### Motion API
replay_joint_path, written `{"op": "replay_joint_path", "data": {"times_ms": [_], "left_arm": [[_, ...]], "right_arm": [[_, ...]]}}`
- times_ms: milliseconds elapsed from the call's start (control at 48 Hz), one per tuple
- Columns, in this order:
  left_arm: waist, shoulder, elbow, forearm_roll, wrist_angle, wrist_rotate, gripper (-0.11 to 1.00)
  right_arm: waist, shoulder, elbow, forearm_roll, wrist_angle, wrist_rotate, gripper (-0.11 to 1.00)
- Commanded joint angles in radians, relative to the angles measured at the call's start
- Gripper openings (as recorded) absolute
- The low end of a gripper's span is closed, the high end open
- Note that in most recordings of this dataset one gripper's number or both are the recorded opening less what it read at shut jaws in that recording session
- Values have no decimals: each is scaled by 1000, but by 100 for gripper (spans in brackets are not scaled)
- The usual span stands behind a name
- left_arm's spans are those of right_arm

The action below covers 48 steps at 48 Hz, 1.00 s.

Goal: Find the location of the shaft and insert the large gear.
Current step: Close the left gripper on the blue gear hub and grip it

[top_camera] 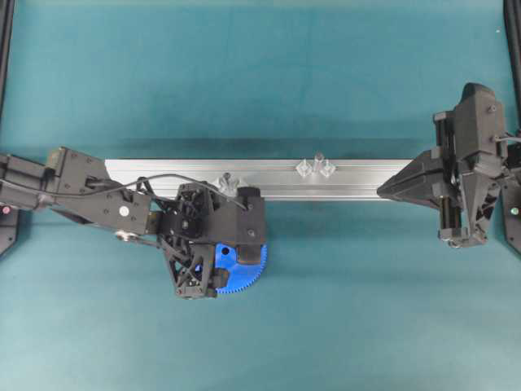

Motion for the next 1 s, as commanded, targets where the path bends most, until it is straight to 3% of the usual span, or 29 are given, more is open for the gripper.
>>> {"op": "replay_joint_path", "data": {"times_ms": [0, 978], "left_arm": [[-2, -9, -11, 3, 8, 3, 94], [5, 40, -25, 5, 20, -6, 94]], "right_arm": [[2, -8, -6, 0, -9, 8, 2], [2, -64, 35, 0, -12, 46, 2]]}}
